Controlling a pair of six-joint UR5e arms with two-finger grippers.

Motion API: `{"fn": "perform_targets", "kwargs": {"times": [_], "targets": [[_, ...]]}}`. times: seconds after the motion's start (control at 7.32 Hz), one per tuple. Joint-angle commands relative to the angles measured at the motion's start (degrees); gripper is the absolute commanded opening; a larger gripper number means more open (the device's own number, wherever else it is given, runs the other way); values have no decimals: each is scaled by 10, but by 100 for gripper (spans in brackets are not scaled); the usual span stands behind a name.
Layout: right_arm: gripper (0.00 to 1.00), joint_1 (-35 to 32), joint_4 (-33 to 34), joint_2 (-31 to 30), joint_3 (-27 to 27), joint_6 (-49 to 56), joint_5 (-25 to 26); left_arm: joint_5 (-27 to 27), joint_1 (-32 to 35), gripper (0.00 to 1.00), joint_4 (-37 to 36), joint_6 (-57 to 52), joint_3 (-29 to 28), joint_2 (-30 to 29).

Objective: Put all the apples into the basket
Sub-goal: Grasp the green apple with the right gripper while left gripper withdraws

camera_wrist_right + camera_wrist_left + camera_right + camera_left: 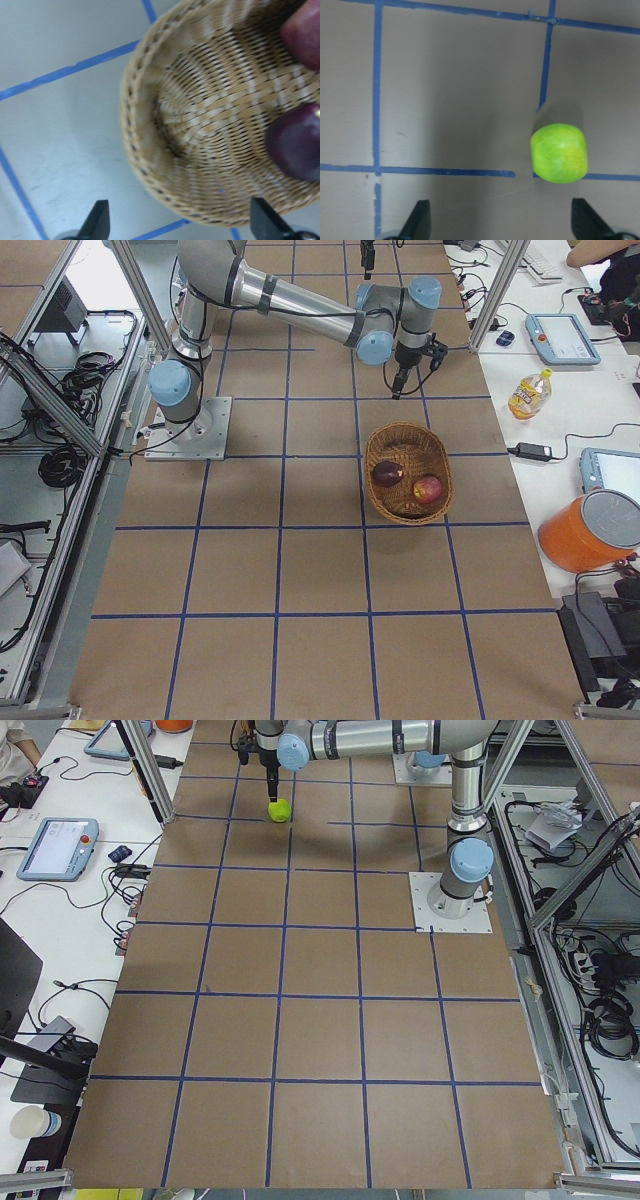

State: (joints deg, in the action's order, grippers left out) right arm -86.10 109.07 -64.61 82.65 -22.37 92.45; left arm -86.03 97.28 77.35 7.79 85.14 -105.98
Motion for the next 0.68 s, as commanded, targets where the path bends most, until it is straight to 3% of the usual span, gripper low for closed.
{"fn": "perform_targets", "kwargs": {"times": [0.0, 0.27, 0.55], "targets": [[100, -98, 4, 12, -3, -166, -44, -14, -52, 100, 87, -93, 8, 47], [100, -162, 38, 38, -3, -253, -45, -47, -64, 100, 97, -132, 52, 101], [100, -218, 68, 72, -3, -275, -69, -47, -63, 100, 94, -124, 37, 116]]}}
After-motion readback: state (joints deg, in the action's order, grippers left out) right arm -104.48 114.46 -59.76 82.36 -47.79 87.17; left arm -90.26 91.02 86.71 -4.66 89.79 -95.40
